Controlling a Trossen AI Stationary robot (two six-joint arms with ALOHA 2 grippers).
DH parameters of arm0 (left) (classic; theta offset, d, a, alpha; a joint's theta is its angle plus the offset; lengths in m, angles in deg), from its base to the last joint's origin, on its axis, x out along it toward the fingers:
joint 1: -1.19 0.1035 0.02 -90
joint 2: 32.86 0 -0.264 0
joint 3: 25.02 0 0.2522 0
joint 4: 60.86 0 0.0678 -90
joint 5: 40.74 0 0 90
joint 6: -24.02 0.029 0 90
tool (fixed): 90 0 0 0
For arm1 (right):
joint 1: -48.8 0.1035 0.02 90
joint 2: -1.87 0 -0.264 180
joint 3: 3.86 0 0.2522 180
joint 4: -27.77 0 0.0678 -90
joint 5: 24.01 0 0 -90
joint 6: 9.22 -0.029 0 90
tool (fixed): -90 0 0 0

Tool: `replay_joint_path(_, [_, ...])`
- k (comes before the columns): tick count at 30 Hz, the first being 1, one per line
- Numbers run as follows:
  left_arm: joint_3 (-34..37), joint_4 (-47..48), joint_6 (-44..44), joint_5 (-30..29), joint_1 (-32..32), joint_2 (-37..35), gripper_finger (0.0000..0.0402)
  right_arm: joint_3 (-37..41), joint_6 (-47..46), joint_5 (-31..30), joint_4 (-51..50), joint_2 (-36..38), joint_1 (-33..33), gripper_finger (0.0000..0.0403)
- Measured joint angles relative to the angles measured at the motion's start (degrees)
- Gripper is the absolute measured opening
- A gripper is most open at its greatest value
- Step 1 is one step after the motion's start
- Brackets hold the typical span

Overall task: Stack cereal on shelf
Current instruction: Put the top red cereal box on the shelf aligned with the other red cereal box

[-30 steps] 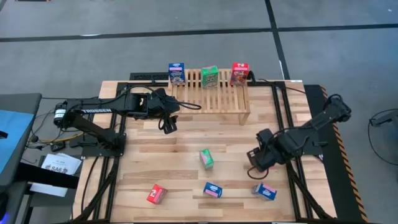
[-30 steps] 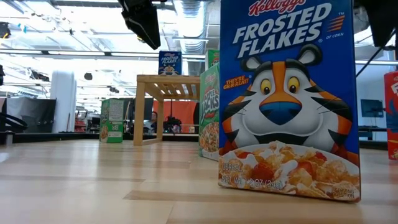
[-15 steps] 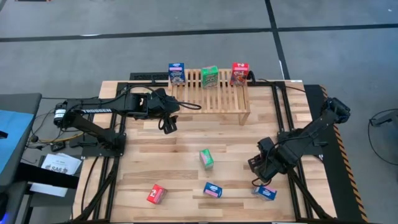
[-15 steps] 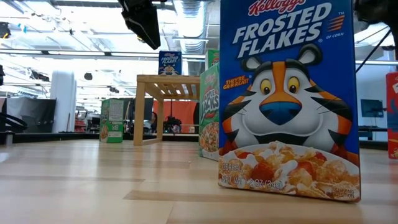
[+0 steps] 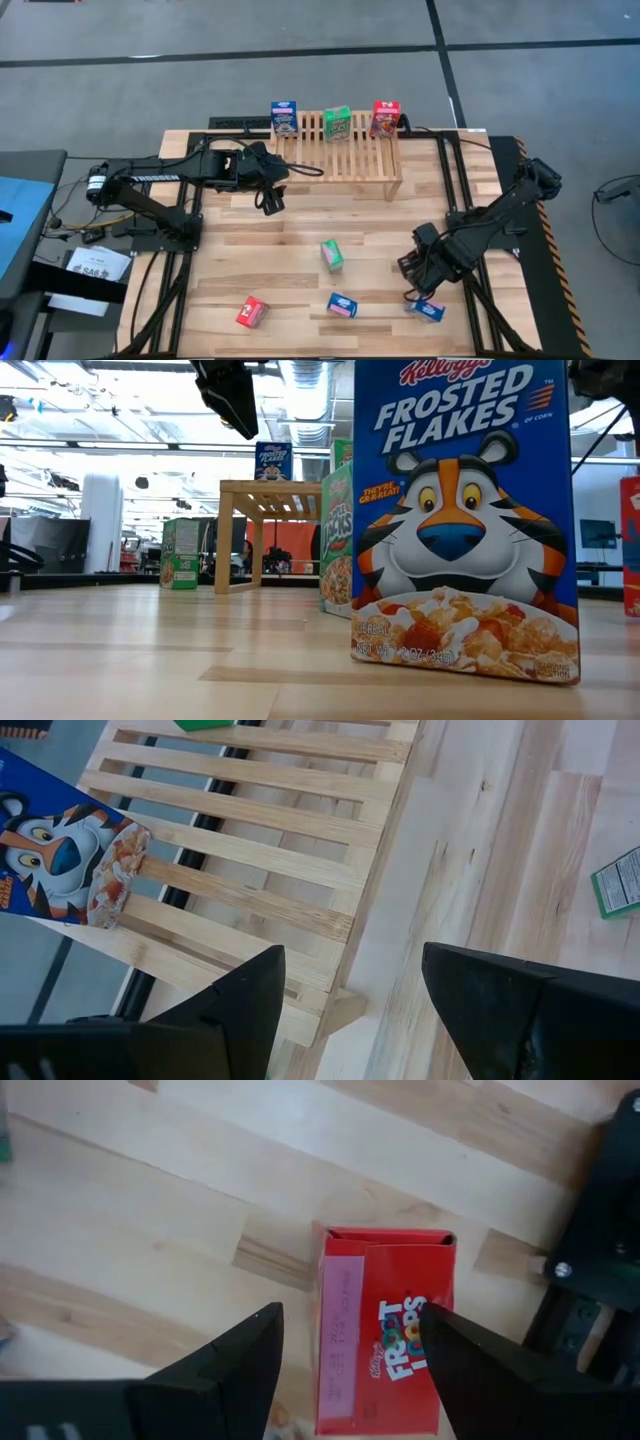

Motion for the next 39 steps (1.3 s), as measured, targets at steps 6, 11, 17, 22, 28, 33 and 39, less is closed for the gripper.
replay_joint_path(6, [0.0, 0.0, 0.0, 0.0, 0.0, 0.0, 0.0227, -0.6, 0.0, 0.0, -1.5, 0.0, 0.0, 0.0262])
replay_joint_path(11, [0.0, 0.0, 0.0, 0.0, 0.0, 0.0, 0.0227, -0.6, 0.1, 0.0, -2.0, 0.0, 0.0, 0.0301])
replay_joint_path(17, [0.0, 0.0, 0.0, 0.0, 0.0, 0.0, 0.0227, -0.6, 0.2, 1.3, -4.0, 0.0, 0.4, 0.0362])
replay_joint_path(22, [0.0, 0.0, 0.0, 0.0, 0.0, 0.0, 0.0227, -0.6, 0.1, 1.3, -4.4, 1.2, 0.8, 0.0376])
replay_joint_path(28, [0.0, 0.0, 0.0, 0.0, 0.0, 0.0, 0.0227, -0.3, 0.8, 1.3, -4.4, 1.0, 0.6, 0.0376])
replay_joint_path(33, [0.0, 0.0, 0.0, 0.0, 0.0, 0.0, 0.0227, 2.6, 1.0, 1.3, -0.6, 0.9, -0.1, 0.0376])
replay_joint_path(39, [0.0, 0.0, 0.0, 0.0, 0.0, 0.0, 0.0227, 2.6, 1.1, 1.8, 0.0, 0.9, -0.6, 0.0373])
